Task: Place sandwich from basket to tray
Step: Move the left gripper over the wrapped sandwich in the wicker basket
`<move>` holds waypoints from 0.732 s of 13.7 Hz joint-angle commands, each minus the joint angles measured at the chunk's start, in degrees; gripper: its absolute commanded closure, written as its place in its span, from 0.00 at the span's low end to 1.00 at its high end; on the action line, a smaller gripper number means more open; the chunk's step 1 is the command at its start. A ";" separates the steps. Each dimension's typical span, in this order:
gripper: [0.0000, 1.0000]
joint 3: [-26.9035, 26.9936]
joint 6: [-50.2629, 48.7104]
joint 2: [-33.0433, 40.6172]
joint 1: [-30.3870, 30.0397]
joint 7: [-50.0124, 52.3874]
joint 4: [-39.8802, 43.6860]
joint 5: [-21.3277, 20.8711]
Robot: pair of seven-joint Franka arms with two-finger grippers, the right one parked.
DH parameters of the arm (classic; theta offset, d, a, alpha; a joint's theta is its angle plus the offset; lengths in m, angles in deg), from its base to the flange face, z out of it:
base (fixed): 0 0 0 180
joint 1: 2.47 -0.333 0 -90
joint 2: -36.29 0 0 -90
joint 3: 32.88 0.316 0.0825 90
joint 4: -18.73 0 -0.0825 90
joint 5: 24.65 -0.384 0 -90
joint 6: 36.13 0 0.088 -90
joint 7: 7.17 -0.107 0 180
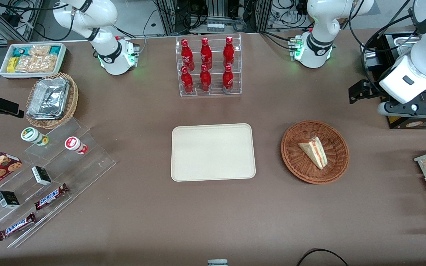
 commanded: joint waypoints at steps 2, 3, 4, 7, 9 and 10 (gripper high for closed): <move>0.00 -0.38 0.39 -0.64 -1.12 0.33 0.61 0.79; 0.00 -0.46 0.92 -1.33 -1.04 0.33 0.44 0.44; 0.00 -0.38 1.01 -2.38 -1.04 0.24 0.26 0.26; 0.00 -0.38 4.86 -3.10 -1.04 0.42 -4.81 0.09; 0.00 -0.38 9.95 -2.66 -1.04 0.50 -10.17 0.09; 0.00 -0.38 12.32 -2.57 -1.04 0.59 -12.29 0.09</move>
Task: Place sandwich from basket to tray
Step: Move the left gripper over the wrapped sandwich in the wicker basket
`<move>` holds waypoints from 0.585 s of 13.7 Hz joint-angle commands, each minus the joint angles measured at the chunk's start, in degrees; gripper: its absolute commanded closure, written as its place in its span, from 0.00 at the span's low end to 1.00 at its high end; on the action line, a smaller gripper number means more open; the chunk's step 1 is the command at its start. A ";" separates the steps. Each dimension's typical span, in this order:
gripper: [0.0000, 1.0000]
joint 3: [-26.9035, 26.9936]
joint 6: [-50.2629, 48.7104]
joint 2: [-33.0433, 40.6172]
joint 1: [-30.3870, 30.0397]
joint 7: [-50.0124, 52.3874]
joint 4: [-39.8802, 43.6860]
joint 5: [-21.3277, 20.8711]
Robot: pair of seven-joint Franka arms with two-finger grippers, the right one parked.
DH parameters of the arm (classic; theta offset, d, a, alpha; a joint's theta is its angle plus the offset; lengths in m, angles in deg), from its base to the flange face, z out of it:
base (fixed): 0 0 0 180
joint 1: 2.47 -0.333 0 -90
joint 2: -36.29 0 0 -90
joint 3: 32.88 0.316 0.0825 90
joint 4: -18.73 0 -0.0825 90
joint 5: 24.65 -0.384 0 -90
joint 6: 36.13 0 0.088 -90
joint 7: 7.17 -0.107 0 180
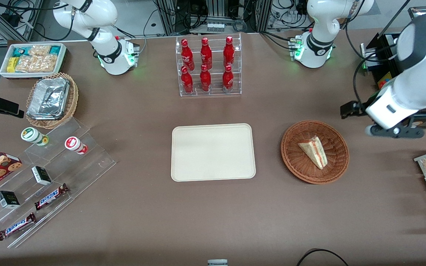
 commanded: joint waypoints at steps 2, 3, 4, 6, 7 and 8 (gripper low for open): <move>0.00 -0.38 9.63 2.28 -0.45 1.90 -9.90 0.09; 0.00 -0.46 12.87 2.72 -0.45 2.95 -13.24 0.09; 0.00 -0.46 16.39 3.51 -0.45 3.66 -16.23 0.09; 0.00 -0.55 22.98 4.30 -0.28 5.15 -21.59 0.09; 0.00 -0.64 26.50 4.39 -0.02 6.81 -24.14 0.09; 0.00 -0.73 31.06 4.65 0.16 9.09 -27.47 0.09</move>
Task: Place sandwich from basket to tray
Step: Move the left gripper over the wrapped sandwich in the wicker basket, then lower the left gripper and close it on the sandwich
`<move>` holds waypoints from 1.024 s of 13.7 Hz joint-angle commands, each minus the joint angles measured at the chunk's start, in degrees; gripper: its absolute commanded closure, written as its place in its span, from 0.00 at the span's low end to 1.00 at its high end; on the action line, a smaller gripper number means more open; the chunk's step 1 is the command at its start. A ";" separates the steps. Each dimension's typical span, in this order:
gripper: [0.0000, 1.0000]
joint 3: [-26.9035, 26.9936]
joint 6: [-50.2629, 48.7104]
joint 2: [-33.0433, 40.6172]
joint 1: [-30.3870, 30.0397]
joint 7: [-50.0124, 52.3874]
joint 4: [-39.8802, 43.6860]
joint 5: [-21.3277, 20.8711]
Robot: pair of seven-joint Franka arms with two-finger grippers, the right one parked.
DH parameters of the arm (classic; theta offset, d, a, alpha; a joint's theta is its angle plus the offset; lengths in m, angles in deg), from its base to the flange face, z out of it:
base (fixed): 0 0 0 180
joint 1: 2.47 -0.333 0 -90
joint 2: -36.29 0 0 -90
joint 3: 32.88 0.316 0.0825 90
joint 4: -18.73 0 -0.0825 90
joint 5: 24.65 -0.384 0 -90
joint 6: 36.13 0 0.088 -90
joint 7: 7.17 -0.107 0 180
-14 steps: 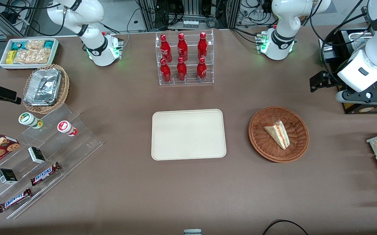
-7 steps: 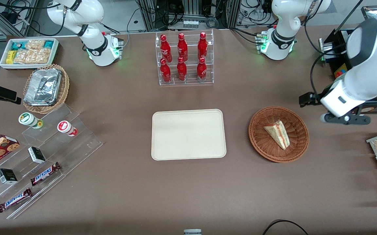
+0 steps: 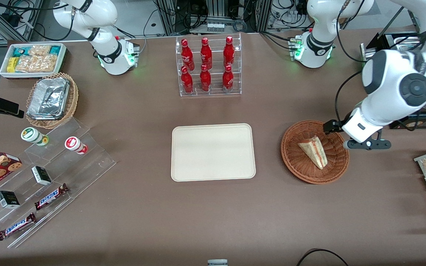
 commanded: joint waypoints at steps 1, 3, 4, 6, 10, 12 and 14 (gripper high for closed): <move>0.00 -0.51 10.80 3.77 0.30 6.32 -10.14 0.09; 0.00 -0.69 12.69 3.17 0.39 14.12 -11.23 0.09; 0.00 -0.77 12.95 2.99 0.56 18.78 -11.23 0.09; 0.00 -0.69 14.79 1.85 1.61 26.69 -11.23 0.09; 0.00 -0.77 18.05 -1.23 4.43 38.50 -11.32 -3.16; 0.00 -0.77 18.14 -1.49 4.43 38.68 -11.40 -3.16; 0.00 -0.60 19.27 -1.49 4.17 39.47 -12.28 -3.16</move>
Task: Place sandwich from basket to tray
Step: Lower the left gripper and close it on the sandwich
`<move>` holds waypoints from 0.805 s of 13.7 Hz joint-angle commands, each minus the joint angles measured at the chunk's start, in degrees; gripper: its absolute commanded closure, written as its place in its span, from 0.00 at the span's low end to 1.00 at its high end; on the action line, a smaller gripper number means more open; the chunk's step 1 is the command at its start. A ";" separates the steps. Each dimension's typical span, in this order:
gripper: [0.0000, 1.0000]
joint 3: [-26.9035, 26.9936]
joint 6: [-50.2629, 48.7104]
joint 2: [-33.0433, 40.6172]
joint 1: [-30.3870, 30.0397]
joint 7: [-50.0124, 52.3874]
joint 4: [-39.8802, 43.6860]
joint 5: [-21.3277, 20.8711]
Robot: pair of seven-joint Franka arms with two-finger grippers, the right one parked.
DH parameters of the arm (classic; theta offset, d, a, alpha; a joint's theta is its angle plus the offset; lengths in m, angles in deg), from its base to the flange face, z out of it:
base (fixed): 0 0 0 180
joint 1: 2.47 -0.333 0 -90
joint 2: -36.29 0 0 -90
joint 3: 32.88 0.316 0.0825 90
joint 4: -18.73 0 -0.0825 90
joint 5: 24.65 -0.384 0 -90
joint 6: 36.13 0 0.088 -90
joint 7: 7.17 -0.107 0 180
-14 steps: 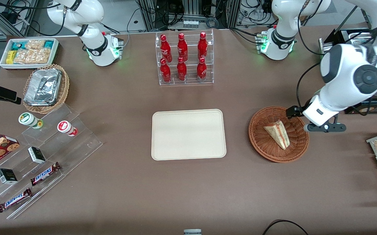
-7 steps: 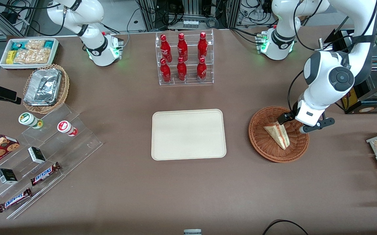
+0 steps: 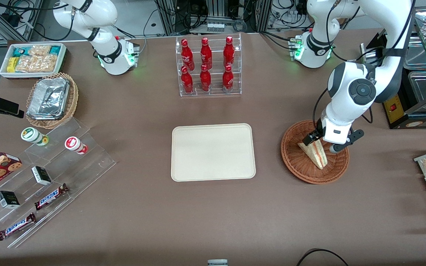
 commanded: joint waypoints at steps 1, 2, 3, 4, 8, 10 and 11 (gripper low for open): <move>0.00 0.20 3.08 0.50 -0.36 3.79 -1.90 -1.30; 0.00 0.38 4.13 0.24 -0.45 5.11 -2.34 -1.30; 0.00 0.46 5.01 -0.72 -0.63 5.91 -2.44 -1.30; 0.00 0.46 6.41 -1.86 -0.71 8.00 -2.44 -1.30; 0.00 0.55 10.72 -5.82 -0.72 9.78 -2.44 -1.30; 0.00 1.16 11.79 -7.84 -0.72 9.78 -2.44 -1.30; 0.00 1.52 12.23 -8.19 -0.72 9.69 -2.44 -1.30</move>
